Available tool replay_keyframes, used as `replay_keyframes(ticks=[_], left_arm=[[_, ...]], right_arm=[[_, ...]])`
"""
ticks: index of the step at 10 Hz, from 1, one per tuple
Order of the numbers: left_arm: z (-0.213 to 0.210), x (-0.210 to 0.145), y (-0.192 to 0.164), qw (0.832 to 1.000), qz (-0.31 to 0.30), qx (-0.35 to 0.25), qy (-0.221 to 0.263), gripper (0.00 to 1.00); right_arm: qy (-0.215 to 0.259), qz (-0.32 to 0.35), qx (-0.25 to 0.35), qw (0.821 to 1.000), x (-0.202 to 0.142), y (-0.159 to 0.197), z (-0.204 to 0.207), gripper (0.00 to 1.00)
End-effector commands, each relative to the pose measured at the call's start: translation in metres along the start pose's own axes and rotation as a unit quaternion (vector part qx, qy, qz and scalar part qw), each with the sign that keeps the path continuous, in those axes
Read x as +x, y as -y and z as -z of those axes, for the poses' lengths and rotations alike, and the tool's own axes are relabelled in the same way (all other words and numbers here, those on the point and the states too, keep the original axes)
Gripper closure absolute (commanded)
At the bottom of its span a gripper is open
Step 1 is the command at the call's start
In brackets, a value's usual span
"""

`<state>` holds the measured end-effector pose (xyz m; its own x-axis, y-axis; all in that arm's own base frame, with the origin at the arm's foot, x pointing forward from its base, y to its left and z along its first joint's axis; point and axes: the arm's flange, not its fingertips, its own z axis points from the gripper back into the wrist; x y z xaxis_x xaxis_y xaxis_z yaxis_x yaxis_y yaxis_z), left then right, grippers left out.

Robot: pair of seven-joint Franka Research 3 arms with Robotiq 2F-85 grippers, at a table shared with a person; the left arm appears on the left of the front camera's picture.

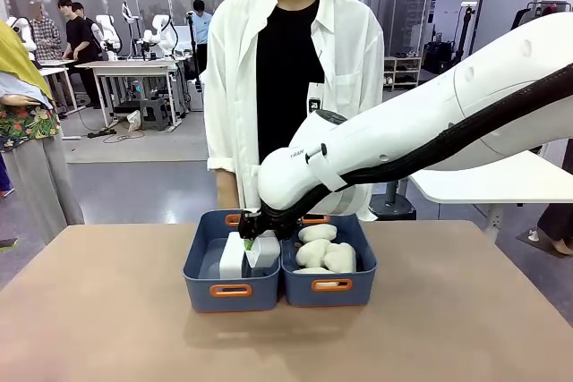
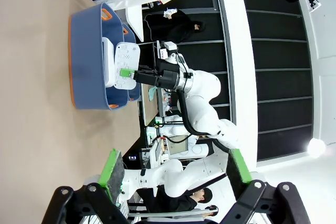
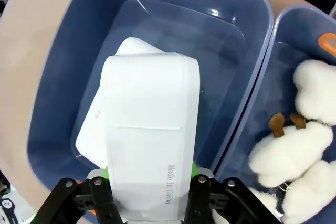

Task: Sort the digital clocks into the basket.
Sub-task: Pick up the Digital clock from the table and place it into the empty Plastic storage basket.

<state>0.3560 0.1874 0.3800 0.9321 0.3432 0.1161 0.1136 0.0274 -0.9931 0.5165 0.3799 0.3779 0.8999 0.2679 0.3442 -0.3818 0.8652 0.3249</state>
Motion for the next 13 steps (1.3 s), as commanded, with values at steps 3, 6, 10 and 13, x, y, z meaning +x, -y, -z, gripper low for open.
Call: replay_keyframes(ticks=[3,6,10,13], left_arm=[[-0.003,-0.003,0.001,1.0,0.005,0.0,-0.004,0.0],[-0.003,-0.003,0.001,1.0,0.005,0.0,-0.004,0.0],[-0.003,-0.003,0.001,1.0,0.005,0.0,-0.004,0.0],[-0.003,-0.003,0.001,1.0,0.005,0.0,-0.004,0.0]], right_arm=[[0.001,0.006,0.014,1.0,-0.006,-0.006,-0.004,0.0],[0.009,-0.001,0.018,1.0,-0.011,-0.007,-0.013,0.0],[0.004,-0.004,0.008,1.0,-0.001,-0.011,-0.008,0.0],[0.004,-0.004,0.008,1.0,-0.001,-0.011,-0.008,0.0]])
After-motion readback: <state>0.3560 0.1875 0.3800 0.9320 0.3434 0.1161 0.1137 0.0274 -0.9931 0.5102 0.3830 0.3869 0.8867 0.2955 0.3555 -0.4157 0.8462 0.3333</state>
